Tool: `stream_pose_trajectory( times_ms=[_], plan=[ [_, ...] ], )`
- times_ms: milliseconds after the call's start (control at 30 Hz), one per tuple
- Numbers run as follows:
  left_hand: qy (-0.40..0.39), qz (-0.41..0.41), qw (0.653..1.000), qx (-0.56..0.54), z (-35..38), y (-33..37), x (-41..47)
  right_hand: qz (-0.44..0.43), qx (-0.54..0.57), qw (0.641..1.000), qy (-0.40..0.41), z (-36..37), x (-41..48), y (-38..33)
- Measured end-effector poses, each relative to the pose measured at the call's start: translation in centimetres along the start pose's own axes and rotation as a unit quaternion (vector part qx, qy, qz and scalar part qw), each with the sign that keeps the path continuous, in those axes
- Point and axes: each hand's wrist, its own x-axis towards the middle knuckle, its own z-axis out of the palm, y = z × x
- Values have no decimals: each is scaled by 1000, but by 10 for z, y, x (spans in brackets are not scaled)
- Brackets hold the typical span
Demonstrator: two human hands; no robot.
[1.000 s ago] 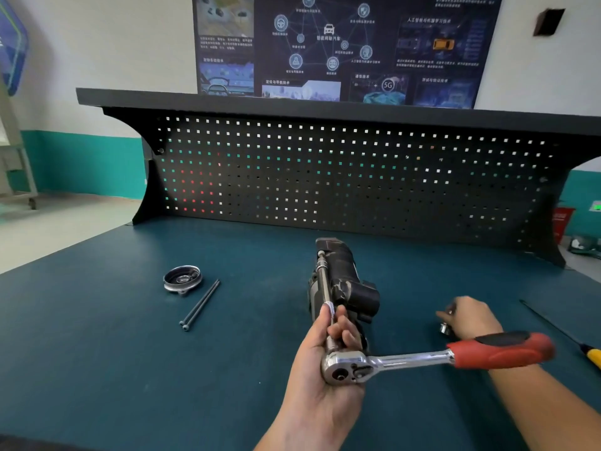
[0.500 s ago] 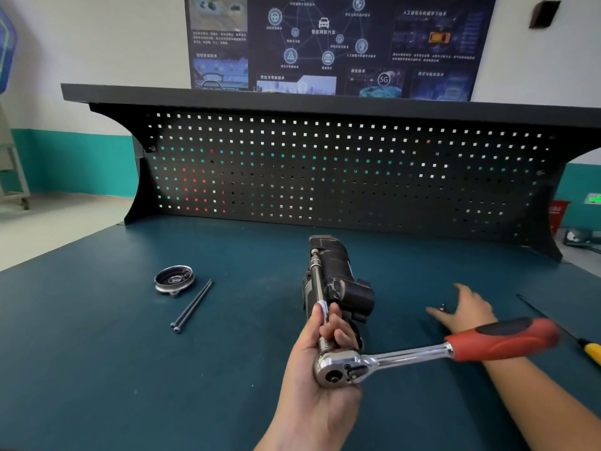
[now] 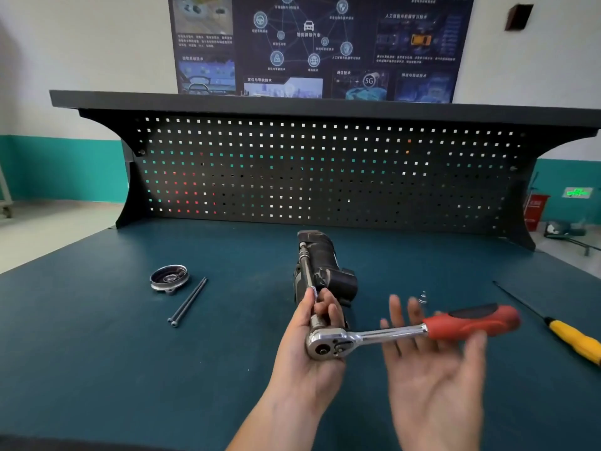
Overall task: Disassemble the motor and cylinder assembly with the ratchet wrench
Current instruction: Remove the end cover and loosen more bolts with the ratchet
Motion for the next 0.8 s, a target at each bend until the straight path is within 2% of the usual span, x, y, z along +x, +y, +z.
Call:
stream_pose_trajectory(
  times_ms=[33,67,100,200,267,333,400,467,500,533,567,633,700,800],
  plan=[
    [0,11,1000,24,-3,2,1,-13,33,999,36,11,2,5],
    [-3,27,998,62,-6,4,2,-42,7,996,84,25,6,5],
    [-6,46,993,113,-10,7,3,-53,-6,996,77,39,10,4],
    [2,120,944,309,-19,16,5,-45,-68,997,-11,70,22,7],
    [0,146,905,399,-19,23,3,-23,-185,976,-117,90,27,11],
    [2,155,881,447,-18,29,2,4,-333,913,-237,113,28,20],
    [8,153,876,457,-16,31,1,31,-460,825,-327,131,31,34],
    [-5,139,893,428,-14,29,-1,32,-566,724,-392,140,29,50],
    [-13,134,904,406,-14,28,-1,33,-596,688,-412,141,28,57],
    [-18,128,914,385,-14,27,-2,37,-604,674,-423,140,26,60],
    [-14,123,921,369,-16,27,-1,39,-598,679,-424,137,25,61],
    [0,110,933,343,-21,30,-1,22,-560,727,-398,130,22,55],
    [13,94,942,323,-25,32,0,18,-467,814,-346,118,19,45],
    [13,39,968,247,-25,32,5,19,-262,935,-237,91,14,27]
  ],
)
